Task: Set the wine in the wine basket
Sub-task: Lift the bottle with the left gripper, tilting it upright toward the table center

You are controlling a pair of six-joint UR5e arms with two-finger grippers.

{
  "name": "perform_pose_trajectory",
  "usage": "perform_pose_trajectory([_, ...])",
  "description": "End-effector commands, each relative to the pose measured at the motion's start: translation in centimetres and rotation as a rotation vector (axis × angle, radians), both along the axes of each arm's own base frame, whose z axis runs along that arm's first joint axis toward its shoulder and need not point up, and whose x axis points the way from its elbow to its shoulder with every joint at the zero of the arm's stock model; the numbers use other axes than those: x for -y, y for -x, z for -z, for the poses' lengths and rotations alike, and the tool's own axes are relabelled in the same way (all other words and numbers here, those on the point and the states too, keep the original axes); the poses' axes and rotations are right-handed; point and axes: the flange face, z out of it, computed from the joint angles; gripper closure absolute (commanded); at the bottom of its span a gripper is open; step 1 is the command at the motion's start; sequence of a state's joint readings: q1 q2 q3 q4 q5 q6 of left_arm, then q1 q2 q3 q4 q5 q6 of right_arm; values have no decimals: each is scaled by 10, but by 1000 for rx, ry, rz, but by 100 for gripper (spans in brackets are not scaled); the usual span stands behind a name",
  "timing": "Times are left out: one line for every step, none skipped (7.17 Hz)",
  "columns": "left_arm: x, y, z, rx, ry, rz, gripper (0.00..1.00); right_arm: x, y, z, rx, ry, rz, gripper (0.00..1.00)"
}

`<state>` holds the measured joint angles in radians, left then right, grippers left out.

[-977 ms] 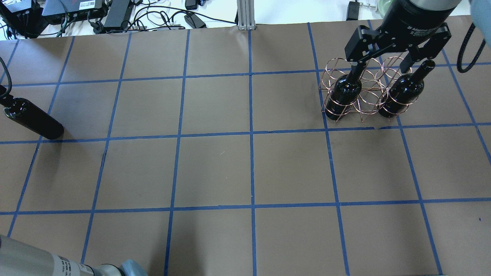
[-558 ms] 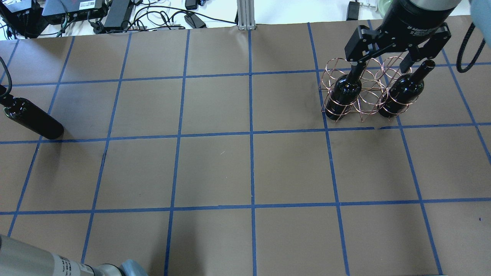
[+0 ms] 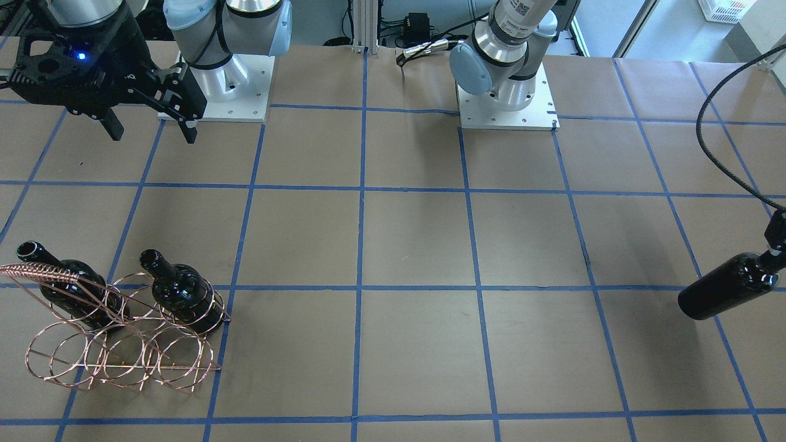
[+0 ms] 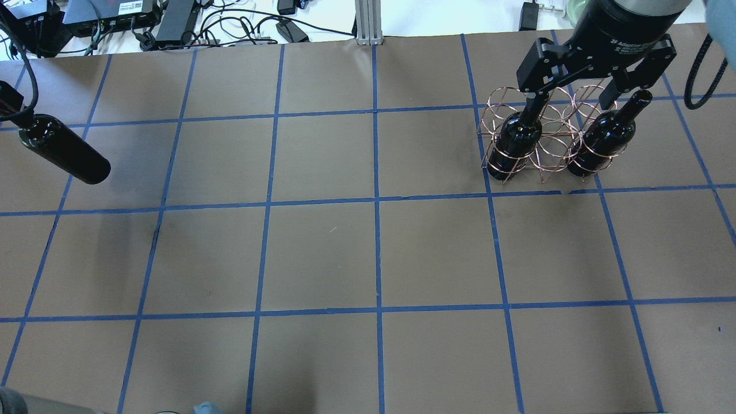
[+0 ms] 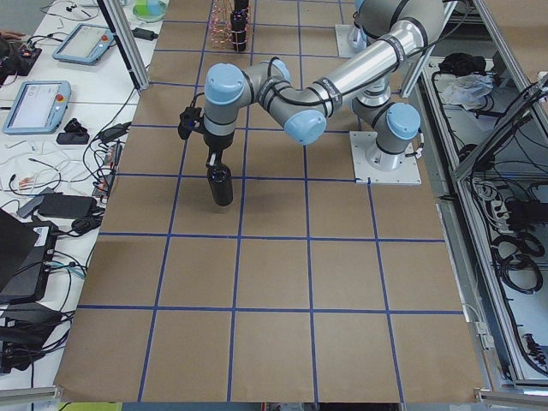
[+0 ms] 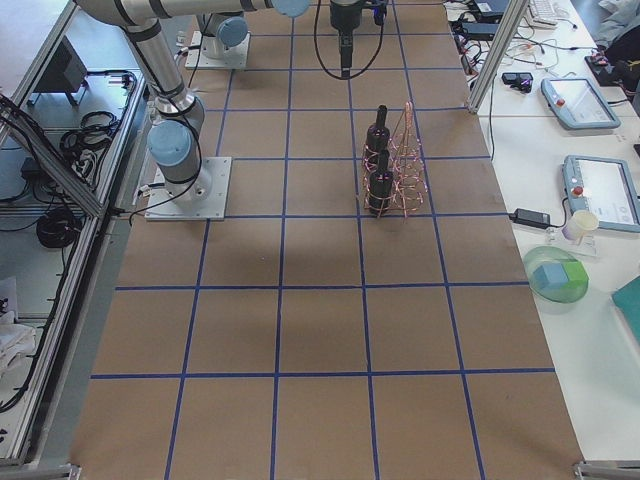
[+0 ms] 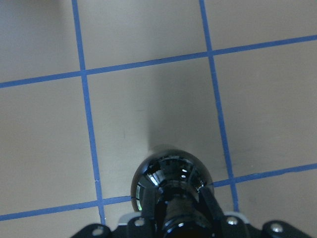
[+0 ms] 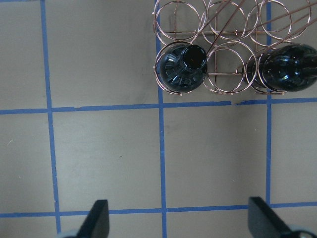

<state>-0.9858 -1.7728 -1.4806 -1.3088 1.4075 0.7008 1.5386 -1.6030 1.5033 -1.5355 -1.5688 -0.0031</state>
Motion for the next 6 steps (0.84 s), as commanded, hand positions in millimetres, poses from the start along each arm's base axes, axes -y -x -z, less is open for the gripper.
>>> perform_pose_trajectory([-5, 87, -32, -47, -14, -53, 100, 0, 0, 0, 0, 0, 0, 0])
perform_pose_trajectory([-7, 126, -45, -58, -4, -80, 100, 0, 0, 0, 0, 0, 0, 0])
perform_pose_trajectory([-11, 164, -53, -71, -6, -86, 100, 0, 0, 0, 0, 0, 0, 0])
perform_pose_trajectory([-18, 200, -55, -83, -12, -72, 100, 0, 0, 0, 0, 0, 0, 0])
perform_pose_trajectory([-24, 236, -48, -95, -33, -50, 100, 0, 0, 0, 0, 0, 0, 0])
perform_pose_trajectory([-32, 270, -40, -114, -58, -69, 100, 0, 0, 0, 0, 0, 0, 0])
